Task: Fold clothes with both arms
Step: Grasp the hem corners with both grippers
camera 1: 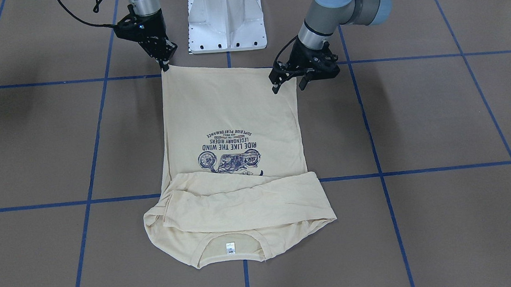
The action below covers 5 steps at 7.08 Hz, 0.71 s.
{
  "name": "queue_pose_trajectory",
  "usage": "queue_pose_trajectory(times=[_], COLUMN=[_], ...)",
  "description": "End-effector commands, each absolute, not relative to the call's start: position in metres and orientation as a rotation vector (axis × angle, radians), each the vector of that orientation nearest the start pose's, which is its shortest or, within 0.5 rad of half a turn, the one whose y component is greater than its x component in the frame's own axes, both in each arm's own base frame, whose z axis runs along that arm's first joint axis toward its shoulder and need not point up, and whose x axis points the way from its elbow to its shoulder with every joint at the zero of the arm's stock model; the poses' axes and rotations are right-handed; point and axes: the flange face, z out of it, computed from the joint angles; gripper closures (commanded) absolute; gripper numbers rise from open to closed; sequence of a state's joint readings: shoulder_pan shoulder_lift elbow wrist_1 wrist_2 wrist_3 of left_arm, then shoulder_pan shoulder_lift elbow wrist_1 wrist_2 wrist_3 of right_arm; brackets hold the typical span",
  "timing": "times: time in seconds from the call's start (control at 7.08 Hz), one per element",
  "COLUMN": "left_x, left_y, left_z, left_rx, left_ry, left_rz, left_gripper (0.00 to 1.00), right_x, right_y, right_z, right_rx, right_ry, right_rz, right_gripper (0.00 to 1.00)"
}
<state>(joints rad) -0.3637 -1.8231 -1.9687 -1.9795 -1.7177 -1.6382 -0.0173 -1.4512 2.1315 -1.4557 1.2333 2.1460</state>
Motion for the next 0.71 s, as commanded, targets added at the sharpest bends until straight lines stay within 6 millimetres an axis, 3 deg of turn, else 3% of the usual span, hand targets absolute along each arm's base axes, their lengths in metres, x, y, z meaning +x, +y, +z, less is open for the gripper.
queue_pose_trajectory(times=[0.0, 0.14, 0.57], left_x=[0.468, 0.484, 0.495], left_y=[-0.262, -0.243, -0.243], left_z=[0.308, 0.323, 0.336], left_rx=[-0.014, -0.048, -0.053], left_ry=[1.048, 1.013, 0.981], left_rz=[-0.349, -0.331, -0.329], left_gripper=[0.01, 0.08, 0.27], right_x=[-0.497, -0.498, -0.498], right_y=[-0.157, -0.157, -0.157], right_z=[0.335, 0.336, 0.336], right_rx=[0.079, 0.079, 0.079], right_ry=[-0.856, -0.855, -0.854], right_rz=[0.656, 0.656, 0.656], right_gripper=[1.00, 1.00, 1.00])
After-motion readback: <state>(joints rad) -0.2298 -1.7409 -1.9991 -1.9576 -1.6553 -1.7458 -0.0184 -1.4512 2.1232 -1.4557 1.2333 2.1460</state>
